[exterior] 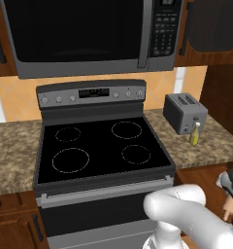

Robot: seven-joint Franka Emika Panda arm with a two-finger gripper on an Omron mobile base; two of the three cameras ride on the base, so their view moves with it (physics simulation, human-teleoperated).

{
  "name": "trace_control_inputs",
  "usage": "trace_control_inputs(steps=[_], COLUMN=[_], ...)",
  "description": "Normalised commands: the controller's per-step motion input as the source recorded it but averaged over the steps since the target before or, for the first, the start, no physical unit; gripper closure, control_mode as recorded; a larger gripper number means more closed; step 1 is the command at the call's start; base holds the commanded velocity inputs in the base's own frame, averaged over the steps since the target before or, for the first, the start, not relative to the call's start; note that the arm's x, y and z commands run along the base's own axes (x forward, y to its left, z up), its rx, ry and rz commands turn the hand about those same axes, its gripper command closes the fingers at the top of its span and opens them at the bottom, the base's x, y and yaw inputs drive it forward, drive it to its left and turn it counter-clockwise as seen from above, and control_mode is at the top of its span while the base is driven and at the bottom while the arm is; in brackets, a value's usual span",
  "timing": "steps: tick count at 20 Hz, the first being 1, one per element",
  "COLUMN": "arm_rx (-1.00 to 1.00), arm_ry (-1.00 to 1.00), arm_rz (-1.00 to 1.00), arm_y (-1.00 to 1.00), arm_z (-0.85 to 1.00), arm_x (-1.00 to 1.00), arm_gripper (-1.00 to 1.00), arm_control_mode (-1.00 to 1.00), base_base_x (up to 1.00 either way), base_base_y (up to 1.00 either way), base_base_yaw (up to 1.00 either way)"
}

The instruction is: Pick the rolling pin from the drawer and place it on the counter.

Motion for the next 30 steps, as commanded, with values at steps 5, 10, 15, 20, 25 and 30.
trace_control_inputs(steps=[5, 10, 15, 20, 25, 30], arm_rx=[0.0, 0.0, 0.0, -0.11, -0.01, 0.02], arm_ry=[-0.04, 0.0, -0.1, -0.3, -0.02, -0.03], arm_rz=[-0.29, -0.24, -0.02, 0.0, 0.0, 0.0], arm_y=[-0.05, -0.02, 0.0, 0.0, 0.0, 0.0], arm_z=[1.0, 1.0, 1.0, 0.96, 0.27, -0.34], arm_x=[0.03, 0.0, 0.04, 0.77, 0.9, 0.48], arm_gripper=[1.0, 1.0, 1.0, 1.0, 1.0, 1.0], arm_control_mode=[-1.0, -1.0, -1.0, -1.0, -1.0, -1.0], base_base_x=[0.0, 0.0, 0.0, 0.0, 0.0, 0.0], base_base_y=[0.0, 0.0, 0.0, 0.0, 0.0, 0.0], base_base_yaw=[0.0, 0.0, 0.0, 0.0, 0.0, 0.0])
